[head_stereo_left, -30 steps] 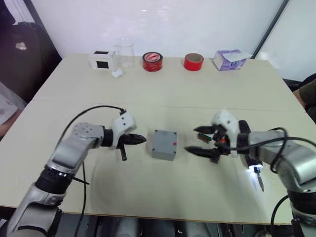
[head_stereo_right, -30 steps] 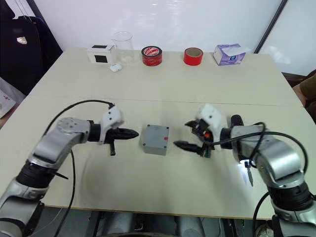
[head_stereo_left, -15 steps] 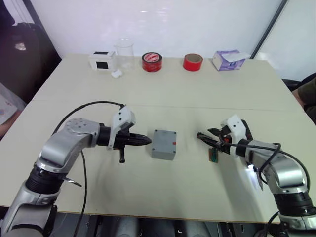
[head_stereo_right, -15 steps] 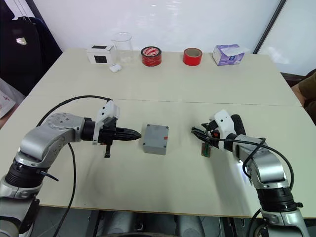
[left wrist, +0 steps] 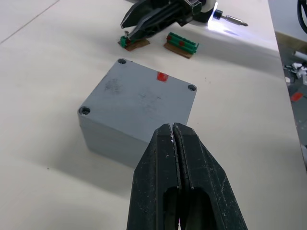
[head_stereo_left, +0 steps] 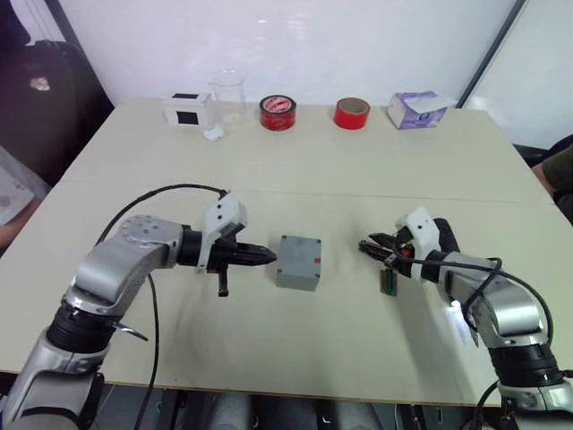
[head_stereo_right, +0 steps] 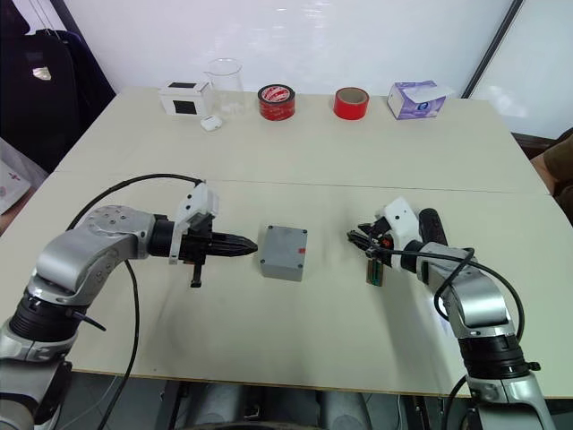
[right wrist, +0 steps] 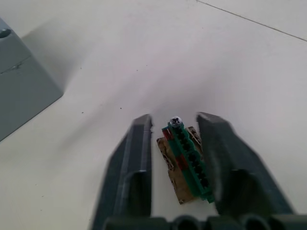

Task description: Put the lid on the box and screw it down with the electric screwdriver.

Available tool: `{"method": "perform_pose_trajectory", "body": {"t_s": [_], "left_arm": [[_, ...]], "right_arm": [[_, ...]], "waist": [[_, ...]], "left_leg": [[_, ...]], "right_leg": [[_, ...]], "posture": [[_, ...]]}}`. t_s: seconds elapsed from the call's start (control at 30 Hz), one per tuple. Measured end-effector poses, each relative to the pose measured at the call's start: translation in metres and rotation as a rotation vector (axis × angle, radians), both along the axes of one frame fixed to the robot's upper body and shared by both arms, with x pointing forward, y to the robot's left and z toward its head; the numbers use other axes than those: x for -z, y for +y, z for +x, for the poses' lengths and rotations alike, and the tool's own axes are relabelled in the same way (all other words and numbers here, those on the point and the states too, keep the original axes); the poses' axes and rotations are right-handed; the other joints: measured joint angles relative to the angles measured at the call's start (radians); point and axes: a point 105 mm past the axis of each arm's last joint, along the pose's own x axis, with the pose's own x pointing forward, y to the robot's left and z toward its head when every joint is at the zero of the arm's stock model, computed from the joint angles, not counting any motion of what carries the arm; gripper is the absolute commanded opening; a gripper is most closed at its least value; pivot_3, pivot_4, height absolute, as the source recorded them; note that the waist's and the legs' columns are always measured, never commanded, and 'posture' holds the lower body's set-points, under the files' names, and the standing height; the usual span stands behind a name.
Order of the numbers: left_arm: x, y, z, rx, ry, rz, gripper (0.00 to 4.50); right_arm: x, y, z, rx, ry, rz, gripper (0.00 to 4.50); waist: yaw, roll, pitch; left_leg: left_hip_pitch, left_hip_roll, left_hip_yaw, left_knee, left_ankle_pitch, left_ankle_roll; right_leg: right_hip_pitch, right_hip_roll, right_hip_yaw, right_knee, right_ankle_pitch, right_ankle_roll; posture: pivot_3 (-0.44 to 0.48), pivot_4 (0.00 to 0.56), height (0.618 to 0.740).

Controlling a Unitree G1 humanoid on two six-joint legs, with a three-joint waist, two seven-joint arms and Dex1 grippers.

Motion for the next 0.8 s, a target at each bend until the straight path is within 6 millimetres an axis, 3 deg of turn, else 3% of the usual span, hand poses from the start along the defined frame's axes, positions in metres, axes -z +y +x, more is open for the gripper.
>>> {"method": "perform_pose_trajectory", "body": {"t_s": [0.5,0.8], "left_arm": [[0.003,-0.002,0.000,0.002,0.004,0.008,0.00],[0.003,-0.001,0.001,0.002,-0.003,0.004,0.00]], "right_arm": [[-0.001,0.002,0.001,-0.009,-0.009,-0.011,0.02],[-0.033,0.003,-0.003,-0.033,-0.111,-0.003,0.02]], "waist": [[0.001,0.000,0.000],[0.002,0.000,0.000]], "left_leg": [[0.000,0.000,0.000,0.000,0.000,0.000],[0.000,0.000,0.000,0.000,0.000,0.000]], "right_leg": [[0.000,0.000,0.000,0.000,0.000,0.000],[0.000,0.000,0.000,0.000,0.000,0.000]], "posture": [[0.000,0.150,0.740],[0.000,0.150,0.740]]}}
